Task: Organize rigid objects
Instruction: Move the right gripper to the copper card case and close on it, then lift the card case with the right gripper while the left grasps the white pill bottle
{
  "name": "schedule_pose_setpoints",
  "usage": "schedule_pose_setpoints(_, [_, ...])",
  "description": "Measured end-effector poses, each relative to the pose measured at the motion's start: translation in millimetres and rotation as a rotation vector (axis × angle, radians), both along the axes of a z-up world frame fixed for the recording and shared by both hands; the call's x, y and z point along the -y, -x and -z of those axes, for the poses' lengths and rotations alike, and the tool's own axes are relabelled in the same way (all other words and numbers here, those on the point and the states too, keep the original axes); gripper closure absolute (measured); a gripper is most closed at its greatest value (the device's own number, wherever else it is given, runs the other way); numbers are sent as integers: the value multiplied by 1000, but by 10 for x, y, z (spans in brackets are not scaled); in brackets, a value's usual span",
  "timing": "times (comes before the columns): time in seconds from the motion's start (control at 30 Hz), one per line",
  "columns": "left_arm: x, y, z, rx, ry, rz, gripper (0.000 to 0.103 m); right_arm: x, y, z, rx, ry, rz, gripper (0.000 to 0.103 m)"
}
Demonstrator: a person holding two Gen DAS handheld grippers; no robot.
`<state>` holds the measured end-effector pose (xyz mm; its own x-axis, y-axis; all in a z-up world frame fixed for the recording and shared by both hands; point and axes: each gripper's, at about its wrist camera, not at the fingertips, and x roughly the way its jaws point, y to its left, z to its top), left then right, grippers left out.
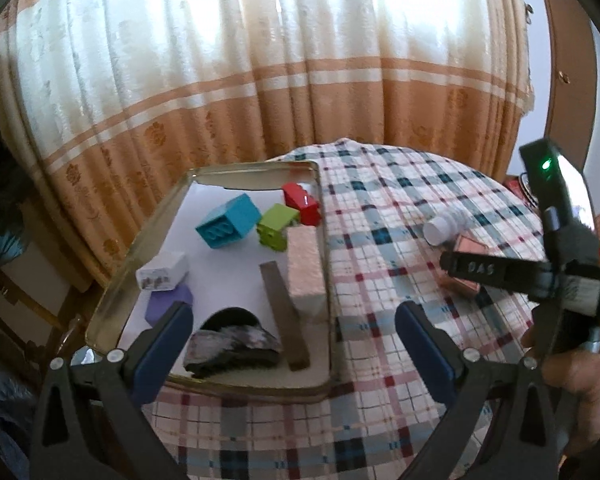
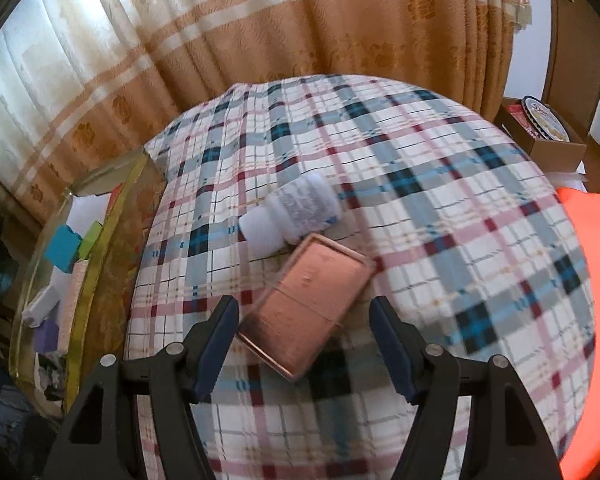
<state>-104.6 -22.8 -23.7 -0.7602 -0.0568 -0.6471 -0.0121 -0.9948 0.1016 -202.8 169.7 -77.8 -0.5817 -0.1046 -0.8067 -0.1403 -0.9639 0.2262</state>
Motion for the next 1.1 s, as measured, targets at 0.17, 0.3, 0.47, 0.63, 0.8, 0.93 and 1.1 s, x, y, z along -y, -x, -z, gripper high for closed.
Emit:
schedule_pose_setpoints(0.17, [52,51,-2,5,-9,-9,1,137,132,29,15,-73,8,33])
schedule_pose_setpoints(0.3, [55,70,2,6,-11,-10,1,202,168,43,19,-137,-11,33])
schedule_pose_setpoints(0.47, [55,87,5,10,-12,-10,1,111,171,44,20,-171,-6,33])
schedule_pose_setpoints(0.63, [25,109,3,10,-6,-2,1,44,150,38,6,-169,-52,42])
schedule_pose_setpoints(0.8, [-40,167,19,23,-13,8,1,-112,91,17,1,-132,-101,54])
schedule_pose_setpoints(0.93, [-128,202,12,20,-3,28,1,-242,25,11,-3,-95,-118,54])
schedule_pose_setpoints(1.1, [-306,296,-14,25,8,80,1,-437,-101,0,-2,-128,-66,54])
